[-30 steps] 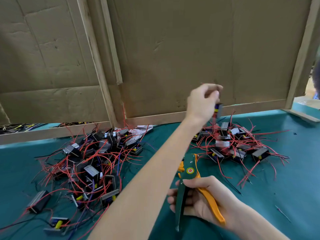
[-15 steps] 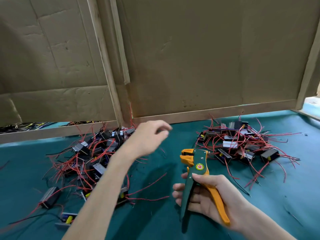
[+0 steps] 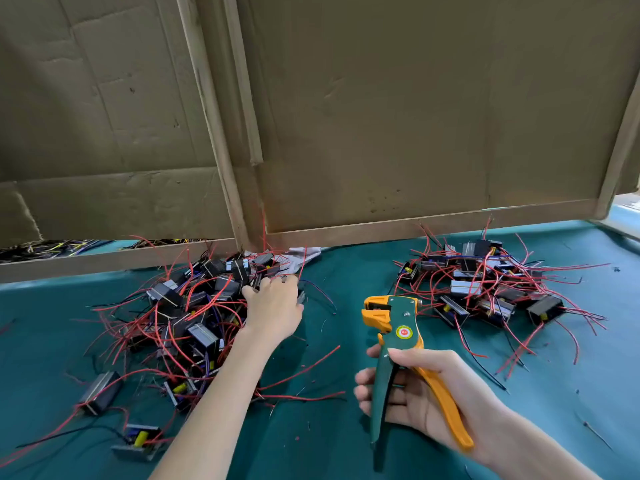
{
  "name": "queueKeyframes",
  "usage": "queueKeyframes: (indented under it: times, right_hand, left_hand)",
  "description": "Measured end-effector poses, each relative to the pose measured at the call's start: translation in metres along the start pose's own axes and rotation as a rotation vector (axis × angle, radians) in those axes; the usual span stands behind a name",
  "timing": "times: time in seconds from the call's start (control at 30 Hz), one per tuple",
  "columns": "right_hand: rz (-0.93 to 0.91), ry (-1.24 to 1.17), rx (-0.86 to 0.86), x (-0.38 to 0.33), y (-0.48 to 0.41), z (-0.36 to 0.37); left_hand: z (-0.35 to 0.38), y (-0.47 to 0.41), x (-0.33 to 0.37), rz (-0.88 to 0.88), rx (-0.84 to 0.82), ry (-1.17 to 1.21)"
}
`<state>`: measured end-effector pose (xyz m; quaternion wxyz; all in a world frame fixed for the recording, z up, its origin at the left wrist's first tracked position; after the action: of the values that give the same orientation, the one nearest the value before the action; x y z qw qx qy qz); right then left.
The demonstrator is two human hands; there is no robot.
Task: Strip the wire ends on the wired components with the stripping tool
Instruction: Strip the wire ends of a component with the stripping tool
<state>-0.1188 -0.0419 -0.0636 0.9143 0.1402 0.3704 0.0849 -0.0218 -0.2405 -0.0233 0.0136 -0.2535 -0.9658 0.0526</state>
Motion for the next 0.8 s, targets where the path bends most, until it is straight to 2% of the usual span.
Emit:
queueKeyframes:
  times: [0.1, 0.27, 0.53, 0.67, 0.7, 0.73, 0.8]
  right_hand:
    - [-0.003, -0.008, 0.012, -0.001, -0.002, -0.003]
    - [-0.043, -0.003, 0.023, -0.008, -0.001, -0.007]
    - [-0.106, -0.012, 0.065, -0.02, 0.005, -0.007]
    - [-0.121, -0.013, 0.078, -0.024, 0.007, -0.006]
    - [-0.124, -0.013, 0.08, -0.024, 0.007, -0.007]
    - [-0.125, -0.012, 0.081, -0.025, 0.008, -0.007]
    - [-0.13, -0.012, 0.083, -0.026, 0.009, -0.007]
  left_hand:
    - [-0.003, 0.0, -0.001, 0.004, -0.025, 0.089]
    - [-0.005, 0.008, 0.008, 0.101, -0.308, 0.198]
    - [-0.01, 0.024, 0.026, 0.158, -0.254, 0.19]
    - [-0.011, 0.04, 0.036, 0.194, -0.445, 0.323]
    - [-0.015, 0.041, 0.035, 0.178, -0.423, 0.278]
    - [-0.023, 0.04, 0.033, 0.159, -0.328, 0.191]
    - [-0.04, 0.034, 0.033, 0.114, -0.028, 0.039]
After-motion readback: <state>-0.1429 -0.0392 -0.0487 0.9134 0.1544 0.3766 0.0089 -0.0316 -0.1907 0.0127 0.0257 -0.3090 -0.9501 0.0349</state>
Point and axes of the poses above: each hand's wrist, its own y-axis away from the middle knuckle, its own z-axis out of the palm, x = y × z, the point moved 7 cm from there along -y, towards the middle knuckle
